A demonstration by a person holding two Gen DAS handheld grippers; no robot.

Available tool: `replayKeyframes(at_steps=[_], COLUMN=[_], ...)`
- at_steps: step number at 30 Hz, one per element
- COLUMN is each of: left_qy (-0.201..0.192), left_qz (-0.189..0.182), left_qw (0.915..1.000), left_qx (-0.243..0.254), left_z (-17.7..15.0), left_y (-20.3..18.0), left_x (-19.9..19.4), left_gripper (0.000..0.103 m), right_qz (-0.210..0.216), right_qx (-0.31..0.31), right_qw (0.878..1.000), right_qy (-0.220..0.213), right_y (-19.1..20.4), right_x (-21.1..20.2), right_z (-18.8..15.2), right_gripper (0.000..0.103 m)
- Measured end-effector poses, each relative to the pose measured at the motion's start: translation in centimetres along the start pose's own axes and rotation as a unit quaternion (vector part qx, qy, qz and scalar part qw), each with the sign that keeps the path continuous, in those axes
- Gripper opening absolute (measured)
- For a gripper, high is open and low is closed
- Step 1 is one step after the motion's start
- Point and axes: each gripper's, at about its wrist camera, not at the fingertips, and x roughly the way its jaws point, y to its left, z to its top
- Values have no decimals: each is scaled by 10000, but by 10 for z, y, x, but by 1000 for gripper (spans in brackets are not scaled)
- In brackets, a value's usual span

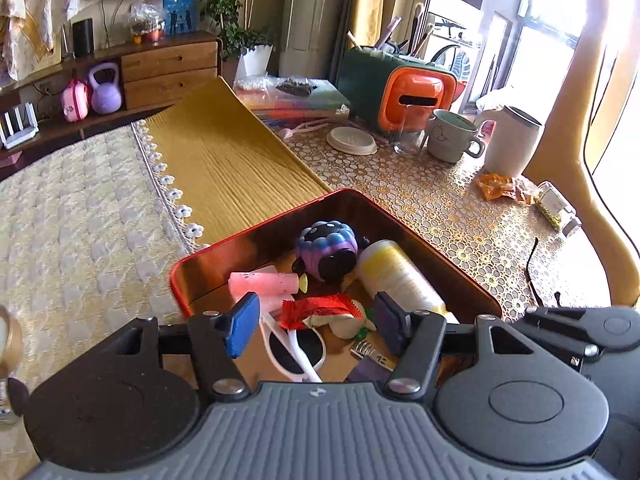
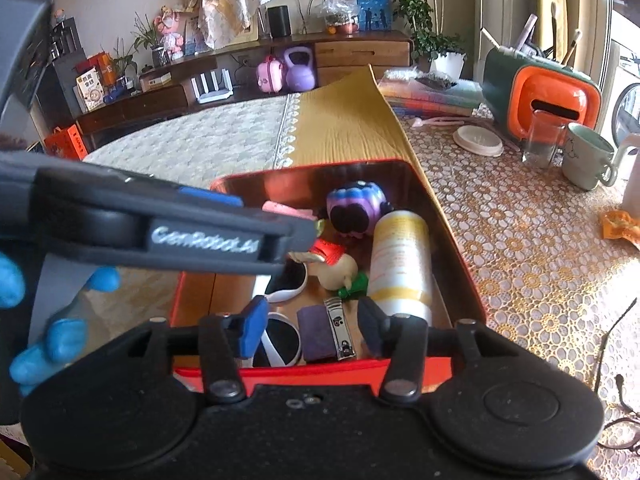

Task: Organize rigid objects
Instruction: 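Open both tools to release the red toy and green peg inside the box, then withdraw both tools from the box toward the small bottle and round lid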

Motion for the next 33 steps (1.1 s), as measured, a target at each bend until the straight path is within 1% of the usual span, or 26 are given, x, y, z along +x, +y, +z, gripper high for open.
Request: replayKeyframes(at_steps=[2, 5, 7, 9, 11, 13, 15, 17, 20, 22, 25, 31, 33], left_qy=[-29, -92, -148, -187, -220, -286, -369, -436, -528, -565, -607, -699, -699], left_qz=[-10, -11, 11, 22, 46, 112, 207, 260, 388, 492, 646, 925, 946], left_qw=[10000, 10000, 9999, 9998, 9997, 9995, 9991, 9987, 9979, 9972, 9960, 9931, 9928], left_qx=[6, 1, -1, -32, -45, -37, -13, -4, -2, 1, -58, -167, -228], left_z=[-3, -6, -8, -11, -14, -18, -22, -26, -32, -36, -43, -55, -59], left_y=[1, 4, 6, 10, 14, 18, 21, 25, 31, 36, 45, 66, 75], left_x=[-9, -25, -36, -47, -58, -70, -83, -93, -109, -118, -128, -147, -153], left_gripper=[63, 67, 67, 68, 73, 77, 78, 81, 83, 83, 84, 85, 85], right_qz=[-7, -3, 17, 42, 67, 51, 21, 39, 93, 53, -10, 118, 160], right_qx=[10, -3, -19, -49, -78, -102, -113, -136, -233, -331, -443, -482, -515], right_qw=[10000, 9999, 9999, 9998, 9997, 9996, 9993, 9991, 9985, 9980, 9972, 9971, 9969], right_qy=[-45, -109, -150, -177, -208, -271, -353, -405, -483, -539, -608, -583, -571], right_y=[1, 5, 7, 11, 15, 20, 26, 31, 42, 51, 63, 78, 82], right_x=[-6, -15, -20, -26, -31, -37, -42, -46, -52, -56, -57, -54, -54], right_z=[1, 1, 1, 1, 1, 1, 2, 4, 5, 5, 6, 9, 8], right_gripper=[55, 60, 64, 65, 70, 79, 84, 86, 94, 102, 103, 103, 103])
